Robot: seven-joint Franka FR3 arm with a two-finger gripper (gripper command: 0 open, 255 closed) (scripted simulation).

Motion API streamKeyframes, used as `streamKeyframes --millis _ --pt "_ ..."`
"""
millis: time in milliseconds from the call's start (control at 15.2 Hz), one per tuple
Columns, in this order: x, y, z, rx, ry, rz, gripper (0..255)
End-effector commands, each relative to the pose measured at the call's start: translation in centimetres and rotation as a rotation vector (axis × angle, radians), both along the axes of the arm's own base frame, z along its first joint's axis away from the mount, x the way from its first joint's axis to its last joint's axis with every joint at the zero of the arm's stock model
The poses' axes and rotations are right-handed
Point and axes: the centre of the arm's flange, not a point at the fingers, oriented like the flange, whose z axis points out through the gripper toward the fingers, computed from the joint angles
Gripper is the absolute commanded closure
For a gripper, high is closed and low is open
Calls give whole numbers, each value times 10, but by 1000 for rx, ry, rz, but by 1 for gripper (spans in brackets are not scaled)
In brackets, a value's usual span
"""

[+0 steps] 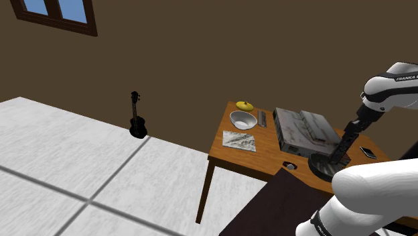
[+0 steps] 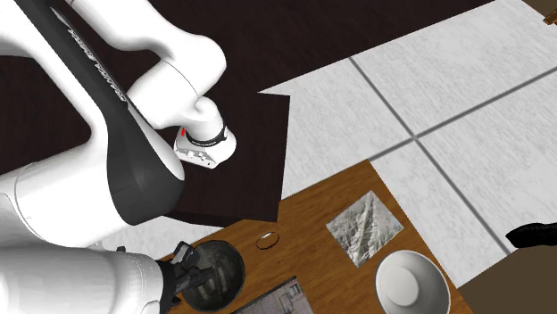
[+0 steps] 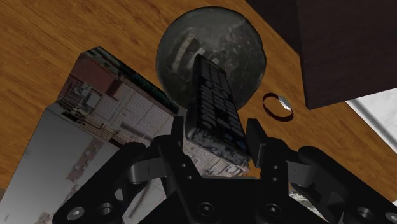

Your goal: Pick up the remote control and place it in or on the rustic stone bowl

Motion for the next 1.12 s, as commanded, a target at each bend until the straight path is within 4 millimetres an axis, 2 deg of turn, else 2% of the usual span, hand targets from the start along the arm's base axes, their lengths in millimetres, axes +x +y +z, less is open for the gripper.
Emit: streamKeyframes --millis 0,66,594,660,990,1056 --pt "-1 -1 -11 -1 -1 0 255" --pt "-1 -1 -15 -1 -1 0 255" --pt "-1 -1 -15 -1 -1 0 255" --pt "-1 -1 -15 -1 -1 0 0" --pt "-1 -1 -15 -1 -1 0 0" --pt "-1 0 -2 -1 -1 0 0"
